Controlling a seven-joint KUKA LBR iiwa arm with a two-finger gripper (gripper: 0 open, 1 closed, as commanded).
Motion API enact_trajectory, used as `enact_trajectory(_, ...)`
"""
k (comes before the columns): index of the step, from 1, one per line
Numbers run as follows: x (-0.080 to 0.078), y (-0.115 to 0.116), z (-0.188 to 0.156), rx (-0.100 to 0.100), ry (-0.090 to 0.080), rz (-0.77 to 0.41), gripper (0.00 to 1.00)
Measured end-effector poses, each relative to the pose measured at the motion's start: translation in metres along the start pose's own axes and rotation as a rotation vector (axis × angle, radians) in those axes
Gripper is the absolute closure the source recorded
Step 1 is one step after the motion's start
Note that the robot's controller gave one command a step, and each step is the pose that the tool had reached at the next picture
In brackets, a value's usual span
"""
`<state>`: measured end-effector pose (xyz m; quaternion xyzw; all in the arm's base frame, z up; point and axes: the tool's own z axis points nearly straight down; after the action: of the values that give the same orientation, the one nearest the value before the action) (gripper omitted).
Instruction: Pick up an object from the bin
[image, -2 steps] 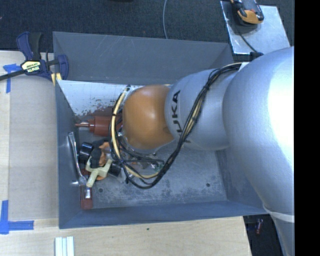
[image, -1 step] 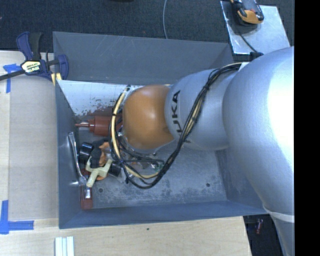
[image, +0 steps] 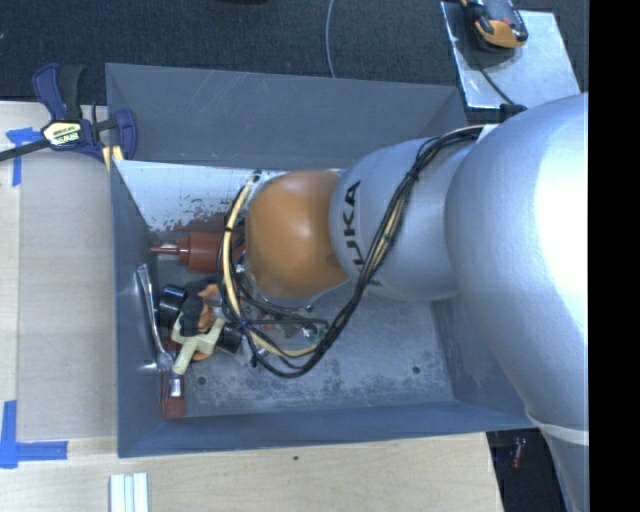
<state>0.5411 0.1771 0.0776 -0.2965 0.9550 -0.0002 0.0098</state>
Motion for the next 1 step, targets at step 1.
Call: enact_trajectory(1, -0.0086, -0.0077, -0.1376, 0.001, -0.002, 0.005, 1.0)
